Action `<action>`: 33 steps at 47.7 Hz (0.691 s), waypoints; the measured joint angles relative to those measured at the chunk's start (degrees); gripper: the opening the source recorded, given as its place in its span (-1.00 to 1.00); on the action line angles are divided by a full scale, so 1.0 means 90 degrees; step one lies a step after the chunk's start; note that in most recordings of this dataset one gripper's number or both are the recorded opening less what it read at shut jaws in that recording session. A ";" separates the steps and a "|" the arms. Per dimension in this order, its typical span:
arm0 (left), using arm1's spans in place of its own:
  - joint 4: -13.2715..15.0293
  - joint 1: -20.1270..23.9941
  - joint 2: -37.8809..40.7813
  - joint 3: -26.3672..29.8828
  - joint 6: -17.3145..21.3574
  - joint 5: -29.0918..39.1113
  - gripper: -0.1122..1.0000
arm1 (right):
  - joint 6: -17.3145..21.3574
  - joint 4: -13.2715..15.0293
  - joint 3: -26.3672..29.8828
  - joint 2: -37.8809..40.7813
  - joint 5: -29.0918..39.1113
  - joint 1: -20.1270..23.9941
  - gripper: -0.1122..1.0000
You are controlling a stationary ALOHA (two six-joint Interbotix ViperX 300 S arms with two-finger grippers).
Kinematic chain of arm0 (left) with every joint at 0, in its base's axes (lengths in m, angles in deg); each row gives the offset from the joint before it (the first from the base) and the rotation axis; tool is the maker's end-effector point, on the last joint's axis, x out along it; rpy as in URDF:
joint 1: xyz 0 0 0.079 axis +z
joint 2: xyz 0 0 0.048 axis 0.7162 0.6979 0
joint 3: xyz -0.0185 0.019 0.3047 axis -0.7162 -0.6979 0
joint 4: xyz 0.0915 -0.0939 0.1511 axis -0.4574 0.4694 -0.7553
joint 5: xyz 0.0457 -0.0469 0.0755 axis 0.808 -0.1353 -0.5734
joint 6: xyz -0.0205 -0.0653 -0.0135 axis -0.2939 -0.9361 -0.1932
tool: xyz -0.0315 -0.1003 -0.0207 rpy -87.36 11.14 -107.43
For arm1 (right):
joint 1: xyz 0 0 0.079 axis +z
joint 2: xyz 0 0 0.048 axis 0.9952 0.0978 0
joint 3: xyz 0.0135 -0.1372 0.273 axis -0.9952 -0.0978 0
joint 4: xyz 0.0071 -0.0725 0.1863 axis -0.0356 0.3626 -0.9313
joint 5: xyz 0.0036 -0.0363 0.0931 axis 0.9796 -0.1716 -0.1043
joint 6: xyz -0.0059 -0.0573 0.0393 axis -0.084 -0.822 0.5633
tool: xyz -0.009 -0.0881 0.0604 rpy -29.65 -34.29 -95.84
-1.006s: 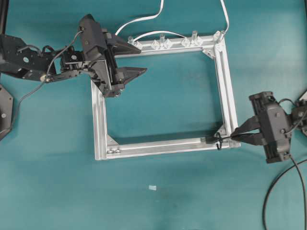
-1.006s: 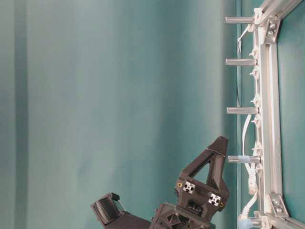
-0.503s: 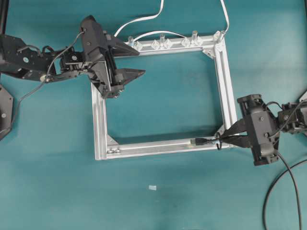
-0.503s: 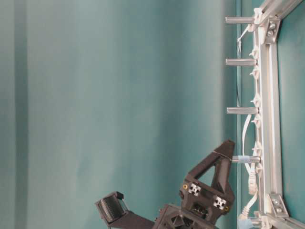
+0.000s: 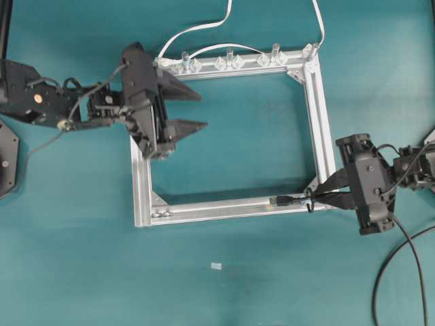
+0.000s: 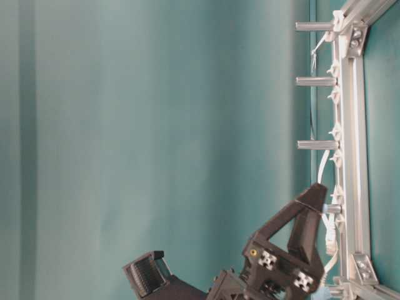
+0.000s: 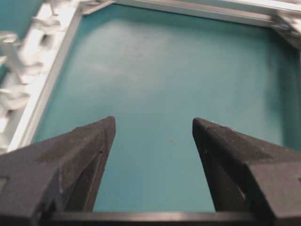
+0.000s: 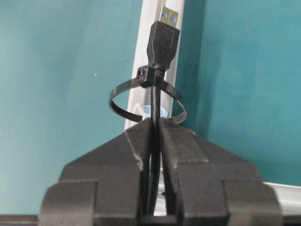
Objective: Insert the wire through the string loop located on the right side.
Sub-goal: 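Move the left gripper down along the frame toward the plug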
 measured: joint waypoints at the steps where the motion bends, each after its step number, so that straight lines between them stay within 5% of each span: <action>1: 0.0000 -0.0039 0.0000 0.0010 -0.0020 0.0010 0.50 | 0.0000 0.0010 -0.0010 -0.0010 0.0000 0.0000 -0.68; 33: 0.0000 -0.1270 0.0000 0.0264 -0.1143 0.0732 0.50 | 0.0000 0.0010 0.0000 0.0000 -0.0039 0.0000 -0.68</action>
